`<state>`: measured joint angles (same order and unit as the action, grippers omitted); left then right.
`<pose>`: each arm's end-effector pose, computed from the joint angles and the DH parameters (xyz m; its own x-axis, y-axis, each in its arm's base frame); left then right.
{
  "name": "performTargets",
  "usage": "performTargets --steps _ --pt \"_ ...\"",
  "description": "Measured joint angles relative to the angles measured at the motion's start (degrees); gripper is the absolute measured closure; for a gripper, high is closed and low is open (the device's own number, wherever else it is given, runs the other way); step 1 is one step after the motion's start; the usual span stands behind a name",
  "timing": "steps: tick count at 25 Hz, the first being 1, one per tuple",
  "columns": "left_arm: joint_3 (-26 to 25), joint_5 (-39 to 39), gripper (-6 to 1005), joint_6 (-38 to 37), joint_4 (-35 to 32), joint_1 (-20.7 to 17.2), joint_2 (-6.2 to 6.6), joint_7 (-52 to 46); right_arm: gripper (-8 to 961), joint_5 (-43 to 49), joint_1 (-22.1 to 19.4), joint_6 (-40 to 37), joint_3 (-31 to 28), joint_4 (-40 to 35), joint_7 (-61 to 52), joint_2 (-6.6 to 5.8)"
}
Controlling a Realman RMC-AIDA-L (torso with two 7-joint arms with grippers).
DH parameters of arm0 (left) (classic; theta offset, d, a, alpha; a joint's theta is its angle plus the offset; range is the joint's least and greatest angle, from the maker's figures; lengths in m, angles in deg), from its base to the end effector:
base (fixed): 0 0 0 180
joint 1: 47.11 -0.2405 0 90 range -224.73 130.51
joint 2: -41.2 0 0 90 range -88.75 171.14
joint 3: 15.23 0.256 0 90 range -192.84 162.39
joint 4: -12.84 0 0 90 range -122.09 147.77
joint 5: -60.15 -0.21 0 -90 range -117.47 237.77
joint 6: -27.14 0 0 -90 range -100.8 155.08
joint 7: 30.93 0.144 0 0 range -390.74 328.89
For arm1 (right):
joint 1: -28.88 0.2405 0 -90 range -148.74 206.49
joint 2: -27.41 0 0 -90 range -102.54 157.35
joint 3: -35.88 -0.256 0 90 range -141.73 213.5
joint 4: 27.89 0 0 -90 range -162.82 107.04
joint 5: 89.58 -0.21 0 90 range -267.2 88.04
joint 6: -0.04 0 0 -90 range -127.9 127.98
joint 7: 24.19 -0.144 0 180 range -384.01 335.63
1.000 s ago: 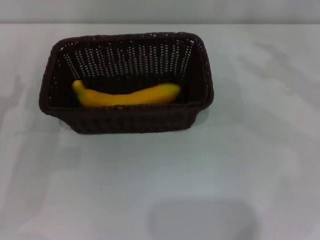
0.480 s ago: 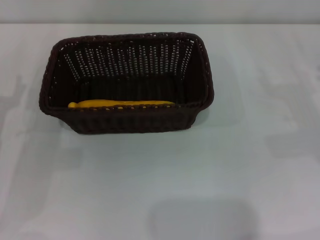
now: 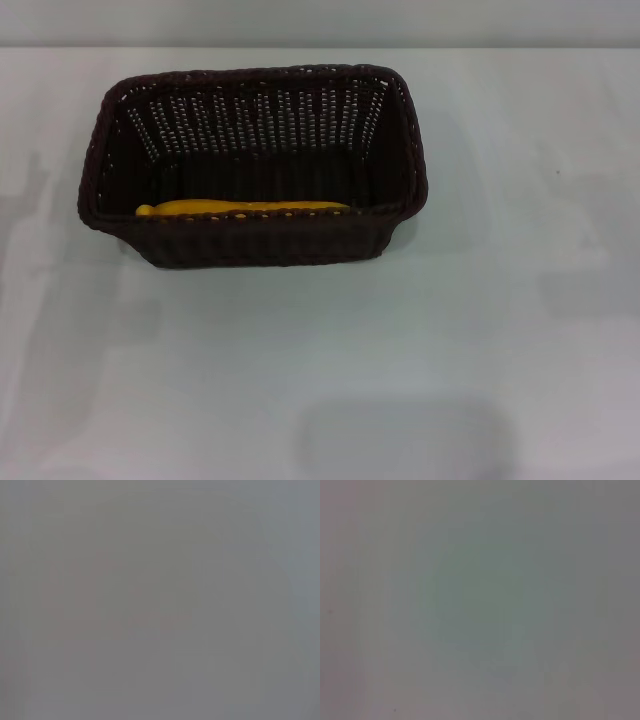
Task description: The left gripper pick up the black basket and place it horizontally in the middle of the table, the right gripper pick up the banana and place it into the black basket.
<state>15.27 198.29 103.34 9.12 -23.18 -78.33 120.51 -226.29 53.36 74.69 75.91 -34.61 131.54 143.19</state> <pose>-0.3600 0.3143 0.0461 0.5001 -0.1933 0.8441 0.8615 0.0117 -0.5077 0.3523 0.3320 0.0612 0.6700 0.1692 -0.7228 -0.7139 -0.1199 -0.6899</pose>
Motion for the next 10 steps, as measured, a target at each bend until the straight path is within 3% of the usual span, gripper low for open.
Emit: performTargets --steps 10 --pt "0.0 0.1 111 0.8 0.2 -0.2 0.00 0.3 132 -0.1 0.8 -1.5 0.0 0.1 -0.3 -0.02"
